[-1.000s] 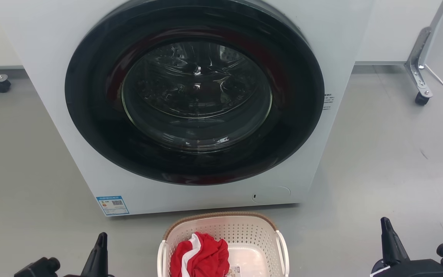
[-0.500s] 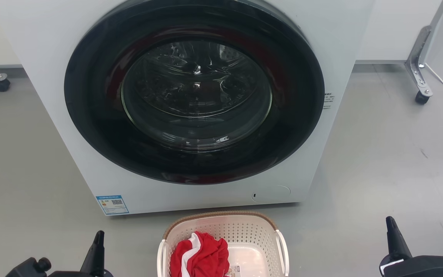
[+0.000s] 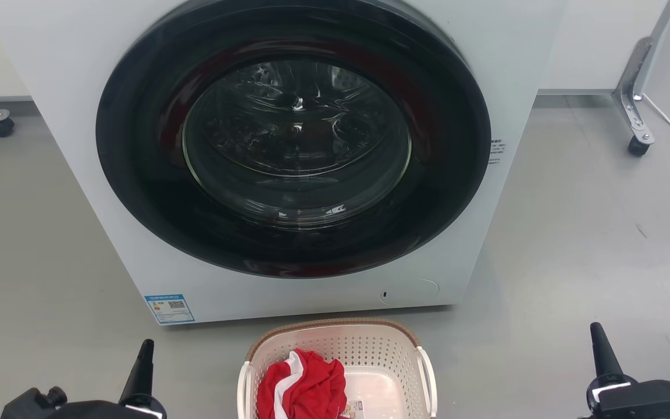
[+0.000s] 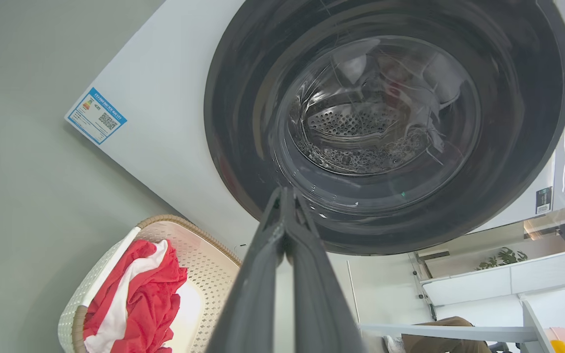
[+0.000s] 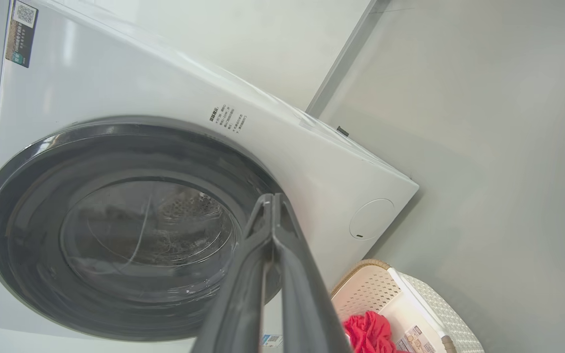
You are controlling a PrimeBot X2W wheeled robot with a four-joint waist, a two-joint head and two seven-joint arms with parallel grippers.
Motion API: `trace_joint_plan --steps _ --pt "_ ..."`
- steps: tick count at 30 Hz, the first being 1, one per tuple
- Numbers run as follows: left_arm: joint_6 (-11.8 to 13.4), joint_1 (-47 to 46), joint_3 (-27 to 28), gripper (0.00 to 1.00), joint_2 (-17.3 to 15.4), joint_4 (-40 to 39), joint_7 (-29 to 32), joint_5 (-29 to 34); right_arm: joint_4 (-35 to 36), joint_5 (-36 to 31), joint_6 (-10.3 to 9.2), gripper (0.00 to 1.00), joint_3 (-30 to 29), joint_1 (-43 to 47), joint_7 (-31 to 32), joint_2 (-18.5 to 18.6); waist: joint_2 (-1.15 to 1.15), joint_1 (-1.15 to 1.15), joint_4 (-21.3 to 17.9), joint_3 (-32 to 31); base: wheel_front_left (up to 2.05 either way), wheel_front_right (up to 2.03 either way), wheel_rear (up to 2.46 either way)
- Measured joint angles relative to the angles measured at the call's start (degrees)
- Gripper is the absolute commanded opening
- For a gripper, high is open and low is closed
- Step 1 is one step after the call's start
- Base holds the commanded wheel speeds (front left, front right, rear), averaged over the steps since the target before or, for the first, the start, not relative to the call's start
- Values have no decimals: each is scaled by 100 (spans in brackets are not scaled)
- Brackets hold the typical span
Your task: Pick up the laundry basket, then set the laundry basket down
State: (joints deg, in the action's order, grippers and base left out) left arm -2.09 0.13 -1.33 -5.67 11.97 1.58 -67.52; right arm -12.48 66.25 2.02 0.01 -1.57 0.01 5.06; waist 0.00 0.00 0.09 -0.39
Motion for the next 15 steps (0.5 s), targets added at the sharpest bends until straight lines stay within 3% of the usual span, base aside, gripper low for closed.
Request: trace_joint_plan --steps 15 --pt "-198 -157 275 0 133 202 215 -992 -190 1070 204 0 -322 -152 260 -104 0 0 -4 21 0 0 0"
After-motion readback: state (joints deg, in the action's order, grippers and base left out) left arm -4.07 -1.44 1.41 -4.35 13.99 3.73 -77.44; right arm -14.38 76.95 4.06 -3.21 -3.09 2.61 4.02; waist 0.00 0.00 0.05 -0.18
